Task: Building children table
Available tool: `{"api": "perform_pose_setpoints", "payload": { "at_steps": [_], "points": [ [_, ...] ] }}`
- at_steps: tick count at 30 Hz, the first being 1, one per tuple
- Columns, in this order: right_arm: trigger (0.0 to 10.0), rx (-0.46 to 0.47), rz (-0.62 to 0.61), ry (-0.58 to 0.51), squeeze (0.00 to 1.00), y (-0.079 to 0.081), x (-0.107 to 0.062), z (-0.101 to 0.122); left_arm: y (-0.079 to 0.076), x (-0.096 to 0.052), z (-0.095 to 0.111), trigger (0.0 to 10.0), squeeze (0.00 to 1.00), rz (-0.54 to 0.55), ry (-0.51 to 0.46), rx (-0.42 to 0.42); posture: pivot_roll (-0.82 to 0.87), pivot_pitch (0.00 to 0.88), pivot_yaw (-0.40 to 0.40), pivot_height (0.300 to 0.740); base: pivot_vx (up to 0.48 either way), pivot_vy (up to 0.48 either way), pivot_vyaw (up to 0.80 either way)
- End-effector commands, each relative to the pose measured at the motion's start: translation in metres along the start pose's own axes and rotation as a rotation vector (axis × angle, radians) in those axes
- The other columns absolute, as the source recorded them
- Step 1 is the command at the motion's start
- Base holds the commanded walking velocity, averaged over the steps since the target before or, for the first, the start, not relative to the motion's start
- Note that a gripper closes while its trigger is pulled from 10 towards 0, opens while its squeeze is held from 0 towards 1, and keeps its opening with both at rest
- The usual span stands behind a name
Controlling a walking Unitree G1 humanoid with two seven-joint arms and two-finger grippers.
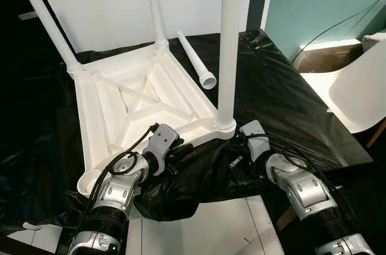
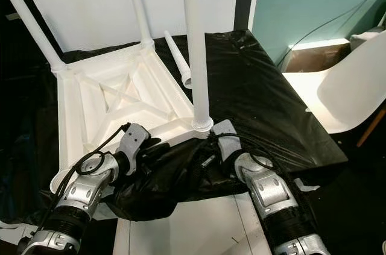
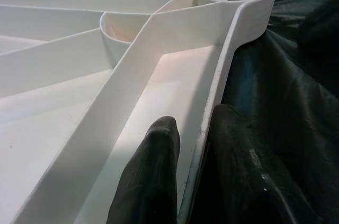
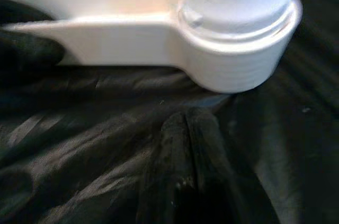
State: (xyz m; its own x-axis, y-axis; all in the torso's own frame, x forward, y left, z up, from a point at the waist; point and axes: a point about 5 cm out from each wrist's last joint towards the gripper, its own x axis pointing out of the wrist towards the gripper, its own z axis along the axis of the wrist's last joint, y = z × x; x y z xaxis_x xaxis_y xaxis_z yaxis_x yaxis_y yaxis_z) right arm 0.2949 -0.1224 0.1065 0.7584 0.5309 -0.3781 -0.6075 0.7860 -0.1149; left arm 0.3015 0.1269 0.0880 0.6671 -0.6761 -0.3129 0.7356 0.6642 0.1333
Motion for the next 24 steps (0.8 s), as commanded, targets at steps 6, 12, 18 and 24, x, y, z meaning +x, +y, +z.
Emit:
{"api": "perform_pose_setpoints", "payload": {
  "at_steps": [6, 12, 18, 24],
  "points": [
    [10.0, -0.007, 0.021, 0.050, 0.00, 0.005, 0.003, -0.015, -0.007, -0.018, -0.024, 10.0, 0.00, 0.101, 0.075, -0.071, -0.07, 0.000, 0.058, 0.740, 0.000, 0.000, 0.00],
    [10.0, -0.081, 0.000, 0.088, 0.00, -0.011, 0.019, -0.019, -0.021, -0.029, -0.028, 10.0, 0.00, -0.037, 0.090, -0.069, -0.06, 0.000, 0.059, 0.740, 0.000, 0.000, 0.00],
    [10.0, -0.148, -0.025, 0.091, 0.00, -0.029, 0.036, -0.006, -0.028, -0.038, -0.015, 10.0, 0.00, -0.056, -0.016, -0.018, -0.01, 0.000, 0.045, 0.740, 0.000, 0.000, 0.00],
    [10.0, -0.154, -0.008, 0.071, 0.00, -0.023, 0.040, 0.000, -0.021, -0.037, 0.011, 10.0, 0.00, 0.042, -0.220, -0.032, -0.01, 0.000, 0.045, 0.740, 0.000, 0.000, 0.00]
  ]
}}
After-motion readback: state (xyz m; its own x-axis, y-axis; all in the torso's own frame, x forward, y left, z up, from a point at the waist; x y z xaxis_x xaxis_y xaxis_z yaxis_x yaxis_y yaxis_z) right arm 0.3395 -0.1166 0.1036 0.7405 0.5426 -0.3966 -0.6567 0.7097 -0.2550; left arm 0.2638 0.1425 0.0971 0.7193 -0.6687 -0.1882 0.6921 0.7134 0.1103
